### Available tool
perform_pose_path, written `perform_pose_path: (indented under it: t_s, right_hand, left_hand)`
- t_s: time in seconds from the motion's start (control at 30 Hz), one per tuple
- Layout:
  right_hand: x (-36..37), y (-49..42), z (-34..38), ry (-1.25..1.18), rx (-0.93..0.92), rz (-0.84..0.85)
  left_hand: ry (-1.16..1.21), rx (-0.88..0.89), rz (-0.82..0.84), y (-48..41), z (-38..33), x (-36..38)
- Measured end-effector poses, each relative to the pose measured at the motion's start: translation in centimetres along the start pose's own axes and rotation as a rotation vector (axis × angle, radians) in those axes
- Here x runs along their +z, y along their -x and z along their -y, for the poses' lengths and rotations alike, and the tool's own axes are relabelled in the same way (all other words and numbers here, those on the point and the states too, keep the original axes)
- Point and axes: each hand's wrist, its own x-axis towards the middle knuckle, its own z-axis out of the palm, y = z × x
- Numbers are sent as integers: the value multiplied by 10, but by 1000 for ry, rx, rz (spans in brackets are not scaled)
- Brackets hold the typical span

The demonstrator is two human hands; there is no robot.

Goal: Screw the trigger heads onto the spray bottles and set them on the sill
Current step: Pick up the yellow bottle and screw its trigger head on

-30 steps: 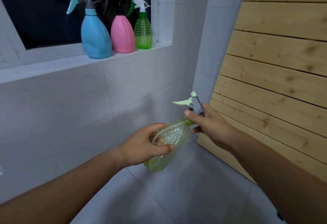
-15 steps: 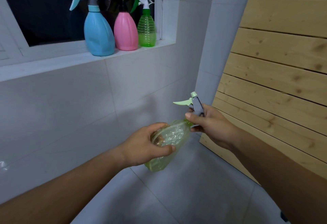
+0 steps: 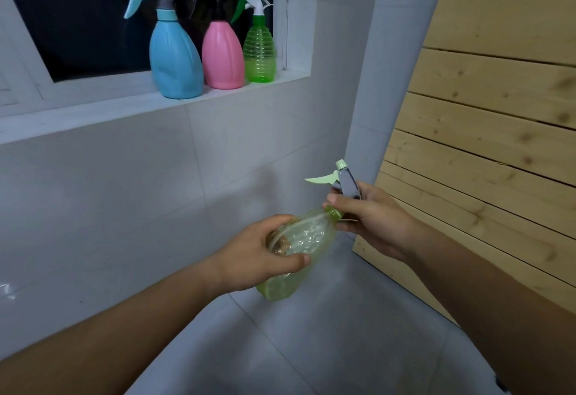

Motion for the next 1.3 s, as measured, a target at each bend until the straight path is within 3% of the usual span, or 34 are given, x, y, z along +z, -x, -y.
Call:
perform_pose_path:
  t_s: [0.17,0.3,0.47,0.63,0.9,1.07,1.2,1.3]
  right_hand:
    - [0,4,9,-398,41,103]
    - [8,4,8,-484,11,106]
    - [18,1,5,-420,-42,9]
    - [22,0,4,-359,-72,-60]
    - [18,-1,15,-436,-47,21]
    - [29,-3,25,-328,-128,-79]
    - [44,-6,40,-334,-149,-57]
    - [63,-11,48,-235,-156,-21]
  left_hand:
    - [169,-101,75,1,-8,0]
    - [234,-105,50,0,-12,1]
    - [148,-33,-67,-1,-9,8]
    - [-160,22,-208,-3,-5,10]
    - [185,-92,-30,-4,-18,6]
    - [47,-11,-173,-7,-18,3]
    - [-121,41,-259,1,-26,-8]
    - [-68,71,-382,5,-33,-34]
